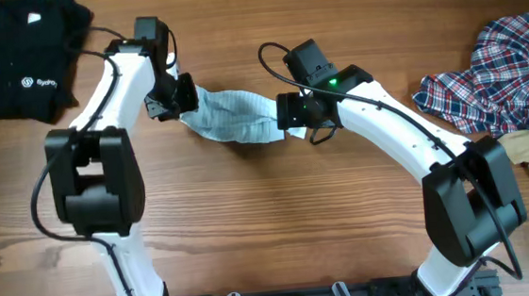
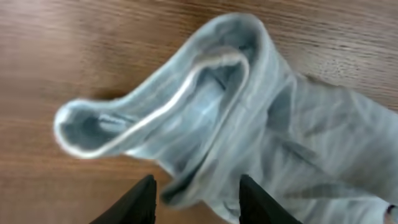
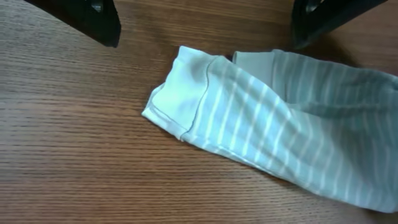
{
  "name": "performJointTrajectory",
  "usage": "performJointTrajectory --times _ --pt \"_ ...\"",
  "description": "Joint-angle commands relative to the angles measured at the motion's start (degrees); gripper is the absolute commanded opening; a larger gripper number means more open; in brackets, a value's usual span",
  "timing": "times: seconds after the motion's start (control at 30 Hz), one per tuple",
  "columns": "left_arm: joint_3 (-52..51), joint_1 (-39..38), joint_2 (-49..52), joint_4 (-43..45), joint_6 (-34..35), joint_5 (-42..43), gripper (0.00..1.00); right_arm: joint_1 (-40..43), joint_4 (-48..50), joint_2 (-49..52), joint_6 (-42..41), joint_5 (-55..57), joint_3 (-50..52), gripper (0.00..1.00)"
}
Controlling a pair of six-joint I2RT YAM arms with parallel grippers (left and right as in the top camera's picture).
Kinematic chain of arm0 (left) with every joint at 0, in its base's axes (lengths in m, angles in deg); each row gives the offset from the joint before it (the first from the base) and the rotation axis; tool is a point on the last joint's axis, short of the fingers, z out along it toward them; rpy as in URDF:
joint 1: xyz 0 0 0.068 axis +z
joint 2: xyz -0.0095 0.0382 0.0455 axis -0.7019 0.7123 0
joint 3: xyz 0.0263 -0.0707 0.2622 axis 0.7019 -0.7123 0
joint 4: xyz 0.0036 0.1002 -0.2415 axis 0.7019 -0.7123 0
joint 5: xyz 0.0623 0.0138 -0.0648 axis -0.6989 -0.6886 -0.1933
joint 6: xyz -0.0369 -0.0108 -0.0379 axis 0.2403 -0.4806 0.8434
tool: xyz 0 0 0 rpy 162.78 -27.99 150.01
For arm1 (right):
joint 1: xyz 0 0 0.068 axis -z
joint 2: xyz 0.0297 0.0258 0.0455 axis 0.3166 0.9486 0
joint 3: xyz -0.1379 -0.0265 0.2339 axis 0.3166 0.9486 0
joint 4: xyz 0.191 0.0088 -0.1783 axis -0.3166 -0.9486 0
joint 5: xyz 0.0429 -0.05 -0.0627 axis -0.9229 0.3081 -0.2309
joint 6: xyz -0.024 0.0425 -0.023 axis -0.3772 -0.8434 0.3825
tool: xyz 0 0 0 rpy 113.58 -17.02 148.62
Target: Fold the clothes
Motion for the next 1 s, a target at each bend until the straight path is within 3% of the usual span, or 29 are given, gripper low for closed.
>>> performJointTrajectory --times 0.0,0.53,0.6,0.67,0.73,0.97 --pt "0.90 0.26 1.73 0.57 -3.78 2.27 0.42 -0.17 -0.07 0.90 -0.52 1.62 0.46 0.88" --pt "0.90 0.26 4.72 1.62 -4.22 4.42 0.35 0.61 -0.55 0.90 0.11 1.64 0.46 0.88" --pt "0.90 0.26 4.72 1.66 -4.22 4.42 0.29 1.64 -0.66 0.90 0.13 1.62 0.46 0.88" --pt "0.90 0.28 4.72 1.62 -4.22 4.39 0.13 2.67 -1.11 0.90 0.11 1.60 0.46 0.88" --pt "0.90 0.28 4.72 1.66 -4.22 4.39 0.06 3.30 -1.68 0.90 0.13 1.60 0.46 0.88" --pt "0.92 0.26 3.82 1.38 -4.22 4.20 0.04 3.87 -2.23 0.90 0.81 1.64 0.46 0.88"
